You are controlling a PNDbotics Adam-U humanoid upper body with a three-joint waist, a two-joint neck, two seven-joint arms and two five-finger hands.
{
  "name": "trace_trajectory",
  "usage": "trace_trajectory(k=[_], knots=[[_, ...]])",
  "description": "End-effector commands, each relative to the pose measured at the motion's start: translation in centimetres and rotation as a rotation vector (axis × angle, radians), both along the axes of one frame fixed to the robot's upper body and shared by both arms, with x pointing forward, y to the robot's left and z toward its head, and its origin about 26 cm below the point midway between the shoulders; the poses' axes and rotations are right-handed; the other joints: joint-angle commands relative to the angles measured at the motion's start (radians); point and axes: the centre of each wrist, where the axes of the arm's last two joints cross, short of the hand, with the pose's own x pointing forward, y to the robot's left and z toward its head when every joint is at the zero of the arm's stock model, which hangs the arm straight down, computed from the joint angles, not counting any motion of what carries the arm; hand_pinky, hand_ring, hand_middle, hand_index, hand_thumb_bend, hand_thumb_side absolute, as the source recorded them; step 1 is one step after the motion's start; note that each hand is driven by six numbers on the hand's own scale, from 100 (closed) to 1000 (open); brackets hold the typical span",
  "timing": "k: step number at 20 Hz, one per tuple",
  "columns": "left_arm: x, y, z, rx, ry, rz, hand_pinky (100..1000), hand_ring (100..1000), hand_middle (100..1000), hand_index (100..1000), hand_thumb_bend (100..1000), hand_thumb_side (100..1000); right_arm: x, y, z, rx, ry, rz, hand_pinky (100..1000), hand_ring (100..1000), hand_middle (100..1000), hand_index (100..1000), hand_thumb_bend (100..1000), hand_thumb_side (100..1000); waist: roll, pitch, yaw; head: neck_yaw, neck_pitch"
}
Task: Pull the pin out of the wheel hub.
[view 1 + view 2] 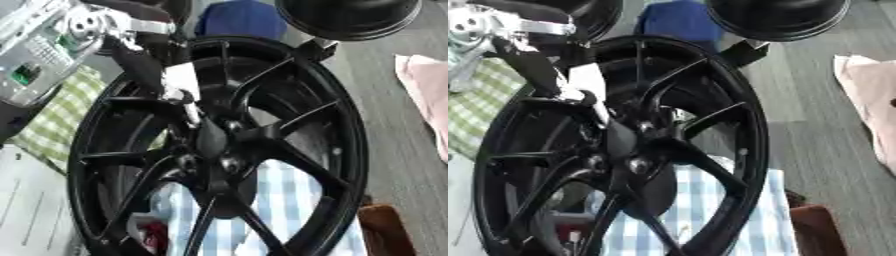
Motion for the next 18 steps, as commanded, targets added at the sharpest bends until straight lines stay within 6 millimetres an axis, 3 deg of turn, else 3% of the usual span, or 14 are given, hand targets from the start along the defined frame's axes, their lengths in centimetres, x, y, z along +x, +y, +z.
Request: trace_trajectory(k=[1,8,15,18], knots=[[-0.7,0.7,1.3,0.008,0.027,0.078,728,575,424,541,310,301,-0.2,-0.1,0.8,-0.012,-0.023,-0.003,845,610,753,678,100,840,0.009,-0.021,0.002,0.004,-0.008],[-1.5,0.9,1.9,-0.006,0.008,0.069,725,536,341,454,256,269,-0.2,-0.1,0.9,-0.013,-0.026,-0.002,846,610,753,678,100,838,0.006,-0.025,0.003,0.008,-0.004],[-4.6,2.2,6.1,-0.138,-0.118,0.036,731,516,316,424,217,243,-0.2,-0.1,0.8,-0.013,-0.026,-0.003,847,610,754,679,100,835,0.003,-0.034,0.01,0.009,-0.001],[-5.9,3.6,7.6,-0.242,-0.199,0.038,734,504,304,409,188,231,-0.2,-0.2,0.9,-0.014,-0.03,-0.004,847,610,754,679,100,832,0.0,-0.037,0.015,0.009,0.003]])
